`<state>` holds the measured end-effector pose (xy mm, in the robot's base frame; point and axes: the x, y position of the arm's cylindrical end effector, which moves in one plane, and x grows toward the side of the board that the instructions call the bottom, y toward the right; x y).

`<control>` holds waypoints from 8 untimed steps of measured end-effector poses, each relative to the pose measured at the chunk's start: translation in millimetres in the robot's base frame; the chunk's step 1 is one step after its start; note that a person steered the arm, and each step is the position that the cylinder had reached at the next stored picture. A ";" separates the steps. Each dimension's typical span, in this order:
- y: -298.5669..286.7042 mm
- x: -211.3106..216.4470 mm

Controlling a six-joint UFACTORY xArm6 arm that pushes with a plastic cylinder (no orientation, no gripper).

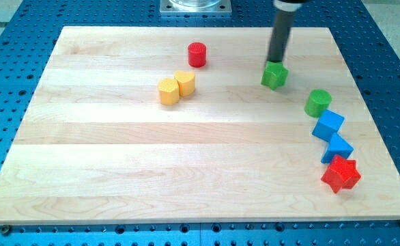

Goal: Place the green star above the green circle

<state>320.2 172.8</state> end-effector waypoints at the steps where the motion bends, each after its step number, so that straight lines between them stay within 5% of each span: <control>1: -21.9 -21.7; 2: -70.7 -25.2; 4: -4.1 18.9; 7: -44.2 36.8; 8: 0.1 38.3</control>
<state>358.5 172.9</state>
